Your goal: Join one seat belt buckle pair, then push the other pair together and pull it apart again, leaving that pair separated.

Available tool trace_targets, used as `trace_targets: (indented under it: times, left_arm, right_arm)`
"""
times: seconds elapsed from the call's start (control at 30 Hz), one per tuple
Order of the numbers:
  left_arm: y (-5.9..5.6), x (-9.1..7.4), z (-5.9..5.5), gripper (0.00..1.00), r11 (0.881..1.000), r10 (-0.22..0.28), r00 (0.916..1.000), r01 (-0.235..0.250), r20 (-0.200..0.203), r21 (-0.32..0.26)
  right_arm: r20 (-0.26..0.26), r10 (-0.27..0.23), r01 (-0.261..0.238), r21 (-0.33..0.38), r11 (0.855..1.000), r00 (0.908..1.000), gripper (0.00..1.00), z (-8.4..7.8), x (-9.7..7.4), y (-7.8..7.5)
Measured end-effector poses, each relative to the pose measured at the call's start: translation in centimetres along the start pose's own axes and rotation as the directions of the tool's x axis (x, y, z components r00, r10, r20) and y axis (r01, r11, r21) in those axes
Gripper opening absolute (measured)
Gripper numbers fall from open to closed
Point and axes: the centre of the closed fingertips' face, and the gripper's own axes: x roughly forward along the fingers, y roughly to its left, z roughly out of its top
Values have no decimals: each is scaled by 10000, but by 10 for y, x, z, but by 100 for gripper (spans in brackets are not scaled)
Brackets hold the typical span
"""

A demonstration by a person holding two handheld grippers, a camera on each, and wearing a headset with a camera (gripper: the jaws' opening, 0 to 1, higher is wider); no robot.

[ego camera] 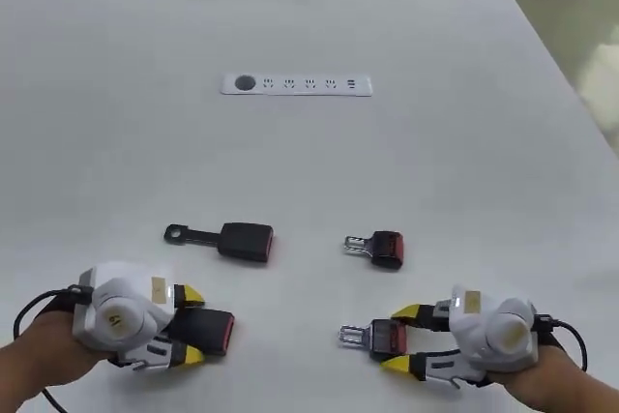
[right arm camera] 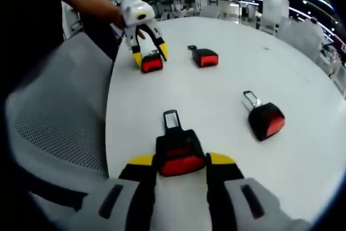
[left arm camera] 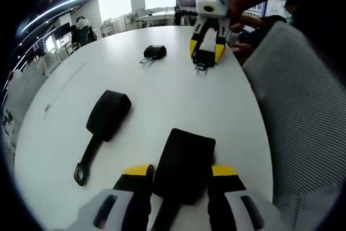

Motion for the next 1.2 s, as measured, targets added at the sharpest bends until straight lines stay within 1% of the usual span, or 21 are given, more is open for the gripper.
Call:
trace_targets:
  times: [0.1, 0.2, 0.3, 0.47, 0.67, 0.83, 0.97, 1.1, 1.2]
  left_arm:
    - [0, 1, 0, 40, 9997, -124, 9997, 129, -196, 225]
    - [1, 1, 0, 39, 9998, -137, 9996, 141, -241, 170]
    - [1, 1, 0, 39, 9998, -130, 9993, 135, -343, 132]
    - [1, 0, -1, 38, 9999, -44, 9995, 41, -318, -105]
    - [-1, 0, -1, 38, 9998, -35, 9994, 29, -350, -177]
    - [-1, 1, -1, 38, 9997, -8, 9995, 0, -317, -233]
    - [-1, 0, -2, 38, 9995, 2, 9996, -10, -265, -308]
    - [-1, 0, -1, 38, 9996, -11, 9997, 4, -249, -297]
    - [-1, 0, -1, 38, 9996, -45, 9997, 38, -236, -272]
  right_arm:
    - [43, 68, -68, -59, 10000, 10000, 36, 0, -1, -1]
    - [221, 114, -115, 69, 9999, 9997, 36, 0, -1, -1]
    - [249, 159, -162, 106, 9998, 9996, 36, 0, 0, -1]
    - [362, 167, -175, 218, 9996, 9992, 36, 2, 3, 0]
    - [492, 99, -114, 306, 9995, 9987, 36, 7, 7, 3]
    - [665, 124, -153, 433, 9989, 9977, 36, 13, 12, 4]
    - [724, 221, -244, 318, 9992, 9971, 36, 21, 21, 7]
    - [668, 375, -381, 80, 9992, 9971, 36, 28, 28, 13]
    - [741, 425, -427, 9, 9991, 9963, 36, 33, 33, 14]
